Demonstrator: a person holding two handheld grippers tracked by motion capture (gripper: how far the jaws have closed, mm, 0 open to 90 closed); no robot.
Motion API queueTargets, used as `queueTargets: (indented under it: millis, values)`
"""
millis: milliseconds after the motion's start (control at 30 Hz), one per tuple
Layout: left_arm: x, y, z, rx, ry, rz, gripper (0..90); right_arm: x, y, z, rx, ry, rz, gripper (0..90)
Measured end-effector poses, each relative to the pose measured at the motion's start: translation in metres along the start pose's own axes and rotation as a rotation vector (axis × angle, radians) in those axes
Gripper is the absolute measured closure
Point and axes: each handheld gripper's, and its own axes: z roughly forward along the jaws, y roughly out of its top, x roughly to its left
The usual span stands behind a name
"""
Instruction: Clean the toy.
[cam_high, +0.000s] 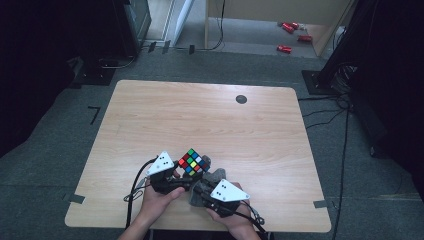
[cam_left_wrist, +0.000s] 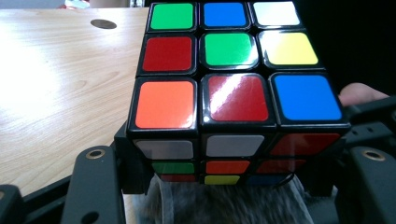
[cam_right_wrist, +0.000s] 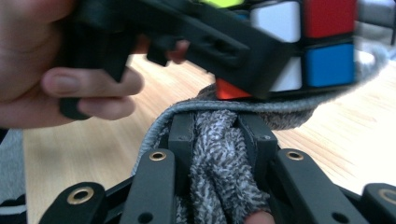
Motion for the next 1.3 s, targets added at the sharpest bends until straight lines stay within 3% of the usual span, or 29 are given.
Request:
queueTargets:
  millis: [67,233,300,433,500,567,667,733,800,933,1000,1067,1200,1300]
  values:
    - [0.001,0.001,-0.001,-0.006,0.002,-0.004,34.8,-0.003,0.002,-0.002,-0.009,-0.011,-0.004,69.8]
    - [0.001,0.001,-0.001,0.001,-0.006,-0.005,34.8,-0.023,0.004,-0.014,-0.046,-0.075,0.086,70.3]
    - [0.001,0.001,0.0,0.003,-0.011,-0.011,34.8,-0.019,0.003,-0.012,-0.037,-0.061,0.056,70.3]
    - [0.003,0.001,-0.001,0.001,-0.013,-0.019,34.8,0.0,0.001,-0.002,-0.01,0.019,-0.01,69.8]
    - [0.003,0.001,-0.001,-0.001,-0.015,-0.023,34.8,0.005,0.001,0.0,-0.009,0.025,-0.05,69.6]
    - [0.003,0.002,-0.002,-0.004,-0.024,-0.029,34.8,0.0,0.003,-0.003,-0.015,0.006,-0.044,69.2]
    - [0.002,0.002,-0.002,-0.001,-0.037,-0.031,34.8,-0.016,0.003,-0.01,-0.032,-0.067,0.019,69.2]
    - [0.002,0.001,0.0,0.004,-0.04,-0.032,34.8,-0.02,0.002,-0.012,-0.037,-0.094,0.026,69.2]
    - [0.002,0.001,0.0,0.004,-0.053,-0.041,34.8,-0.015,0.003,-0.01,-0.033,-0.071,0.01,69.1]
    - [0.005,0.002,-0.001,0.0,-0.054,-0.054,34.8,0.008,0.002,-0.001,-0.016,0.04,-0.055,68.0]
    - [0.006,0.002,-0.001,-0.001,-0.051,-0.057,34.7,0.012,0.002,0.0,-0.009,0.053,-0.084,67.4]
    - [0.008,0.002,-0.003,-0.004,-0.049,-0.065,34.8,0.005,0.003,-0.002,0.004,0.014,-0.069,67.3]
    - [0.01,0.002,-0.005,-0.009,-0.045,-0.073,34.8,-0.035,-0.002,-0.013,0.043,-0.15,0.095,67.4]
    - [0.012,0.002,-0.005,-0.006,-0.045,-0.078,34.8,-0.055,-0.009,-0.02,0.081,-0.233,0.135,66.8]
